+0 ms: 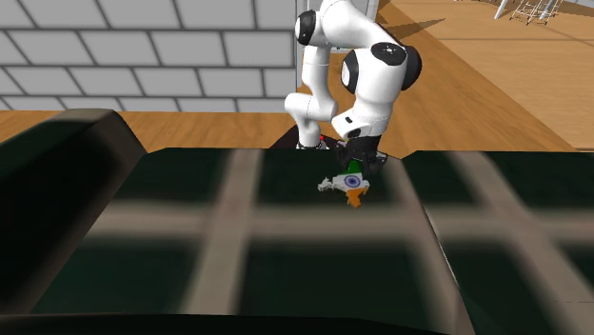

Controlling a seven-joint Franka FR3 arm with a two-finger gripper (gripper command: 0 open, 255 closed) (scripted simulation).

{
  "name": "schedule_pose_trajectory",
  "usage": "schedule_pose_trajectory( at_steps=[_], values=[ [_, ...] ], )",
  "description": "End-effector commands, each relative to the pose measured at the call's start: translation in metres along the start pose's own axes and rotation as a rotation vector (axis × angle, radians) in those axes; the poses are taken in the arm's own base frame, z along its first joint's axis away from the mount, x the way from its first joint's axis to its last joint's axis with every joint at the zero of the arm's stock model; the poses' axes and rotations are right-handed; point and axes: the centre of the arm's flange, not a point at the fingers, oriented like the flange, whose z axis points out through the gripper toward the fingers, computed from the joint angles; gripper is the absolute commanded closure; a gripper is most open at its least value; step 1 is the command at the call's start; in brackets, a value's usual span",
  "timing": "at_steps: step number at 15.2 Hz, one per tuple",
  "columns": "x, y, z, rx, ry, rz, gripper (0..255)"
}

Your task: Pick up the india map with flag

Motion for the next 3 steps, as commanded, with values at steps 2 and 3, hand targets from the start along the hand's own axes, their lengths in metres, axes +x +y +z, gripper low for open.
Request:
schedule_pose_trajectory(
  at_steps=[2, 3],
  values=[
    [-0.0002, 0.0008, -0.0115, 0.000, 0.000, 0.000, 255],
    [-0.0001, 0.0008, -0.0115, 0.000, 0.000, 0.000, 255]
  ],
)
